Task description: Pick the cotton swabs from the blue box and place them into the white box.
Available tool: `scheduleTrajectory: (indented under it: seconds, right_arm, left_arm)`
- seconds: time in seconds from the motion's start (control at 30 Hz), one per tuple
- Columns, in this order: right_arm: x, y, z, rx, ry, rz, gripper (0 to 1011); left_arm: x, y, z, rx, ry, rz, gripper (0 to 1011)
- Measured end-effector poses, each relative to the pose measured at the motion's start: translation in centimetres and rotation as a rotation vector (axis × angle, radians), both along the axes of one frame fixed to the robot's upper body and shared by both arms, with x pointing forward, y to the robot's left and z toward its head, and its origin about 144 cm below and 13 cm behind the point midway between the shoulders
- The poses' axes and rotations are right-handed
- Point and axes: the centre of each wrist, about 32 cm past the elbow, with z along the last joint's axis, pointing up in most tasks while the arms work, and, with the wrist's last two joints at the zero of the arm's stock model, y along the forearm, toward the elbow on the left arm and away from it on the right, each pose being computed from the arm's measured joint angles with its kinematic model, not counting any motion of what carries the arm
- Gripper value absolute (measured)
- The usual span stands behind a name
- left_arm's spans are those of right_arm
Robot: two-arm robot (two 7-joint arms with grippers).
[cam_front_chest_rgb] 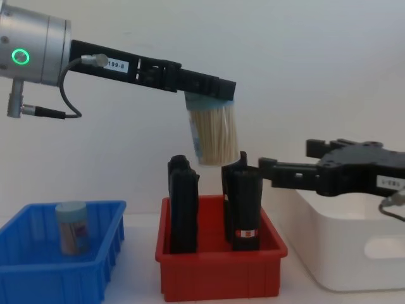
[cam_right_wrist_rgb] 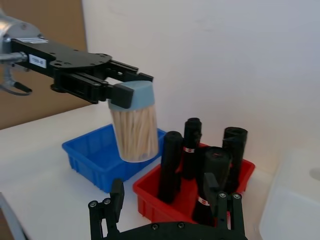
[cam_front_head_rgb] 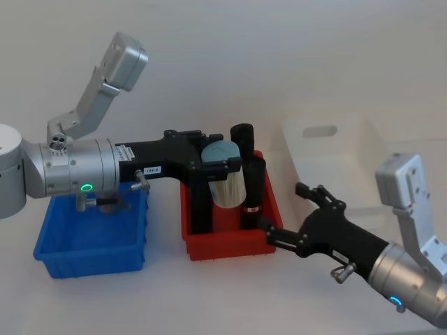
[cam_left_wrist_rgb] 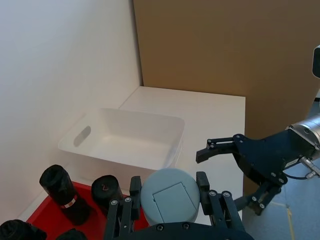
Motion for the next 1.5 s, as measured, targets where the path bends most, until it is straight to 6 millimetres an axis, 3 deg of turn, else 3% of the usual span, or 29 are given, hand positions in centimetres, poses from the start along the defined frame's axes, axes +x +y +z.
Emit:
scheduleTrajectory:
  seconds: [0.57, 1.5]
  right_arm:
    - [3.2, 1.5, 2.0, -0.042, 0.018, 0.169, 1002]
    - [6.1, 3.2, 3.2, -0.071, 0.004, 0.221, 1001]
  left_arm:
    - [0.0, 0.0, 0.0, 0.000, -0.001, -0.003, 670]
    - [0.0, 0.0, 0.0, 0.000, 0.000, -0.004, 670]
